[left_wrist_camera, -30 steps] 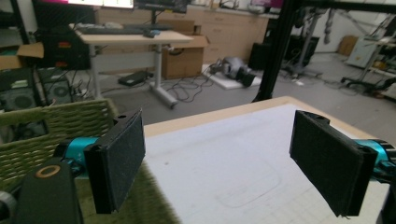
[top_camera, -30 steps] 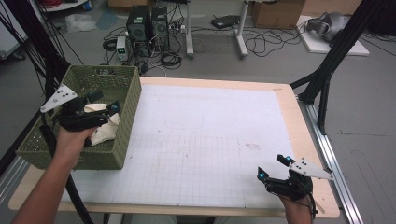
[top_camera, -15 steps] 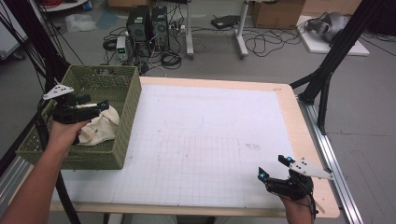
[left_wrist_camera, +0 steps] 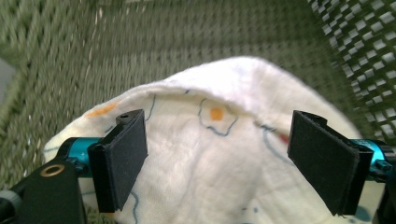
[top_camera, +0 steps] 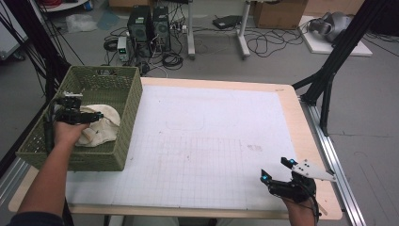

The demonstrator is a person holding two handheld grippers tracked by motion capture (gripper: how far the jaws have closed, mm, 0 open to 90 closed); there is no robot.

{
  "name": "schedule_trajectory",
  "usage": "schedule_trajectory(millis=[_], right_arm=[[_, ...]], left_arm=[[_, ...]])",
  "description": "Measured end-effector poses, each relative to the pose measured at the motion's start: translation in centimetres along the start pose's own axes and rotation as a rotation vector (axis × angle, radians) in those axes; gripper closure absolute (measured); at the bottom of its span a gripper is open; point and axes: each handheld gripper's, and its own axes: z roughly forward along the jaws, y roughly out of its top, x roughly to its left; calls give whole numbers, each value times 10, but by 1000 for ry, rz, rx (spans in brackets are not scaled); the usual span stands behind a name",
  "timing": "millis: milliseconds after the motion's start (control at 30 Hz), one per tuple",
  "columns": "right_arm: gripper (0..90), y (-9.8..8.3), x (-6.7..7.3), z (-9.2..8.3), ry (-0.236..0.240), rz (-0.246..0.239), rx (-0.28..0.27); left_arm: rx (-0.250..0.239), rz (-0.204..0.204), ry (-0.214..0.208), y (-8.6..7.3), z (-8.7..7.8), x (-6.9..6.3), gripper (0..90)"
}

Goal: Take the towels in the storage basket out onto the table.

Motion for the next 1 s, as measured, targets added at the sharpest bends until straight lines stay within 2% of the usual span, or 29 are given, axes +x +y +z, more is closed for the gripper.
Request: schedule_trajectory(millis=[167,267,367,400,467,533,600,700,733,767,900,933,967,1000], right_arm=[[105,0,0,0,0,-1,3],[105,0,0,1,0,1,9],[105,0,0,1,-1,-2,7],[105,0,0,1,-1,1,6],[105,-1,0,0,-3,5,8],[105,-1,-1,0,-3,1,6],[105,-1,-1,0,-4,4,12],[105,-1,-1,1,-1,6,16],[105,-1,-1,1,0,3,13],[105,-1,0,1,1,3,12],[105,-1,0,0,5,10,11],[105,-1,0,0,5,8,10],[105,-2,0,0,3,8,10],[105,-2,0,-1,3,13,7]], left_arm=[[88,-42,21,-4,11,6,200],[161,-46,19,-8,19,8,210],[211,-58,44,-11,24,9,213],[239,-41,55,-12,28,8,212],[247,-29,66,-13,30,6,179],[294,32,90,-16,35,2,158],[294,37,95,-16,36,1,153],[302,19,90,-16,35,2,153],[306,13,84,-16,35,1,148],[320,23,73,-16,35,0,145],[324,27,60,-13,31,1,244],[314,30,62,-11,29,0,311],[308,54,82,-10,25,1,533],[297,31,67,-9,24,3,580]])
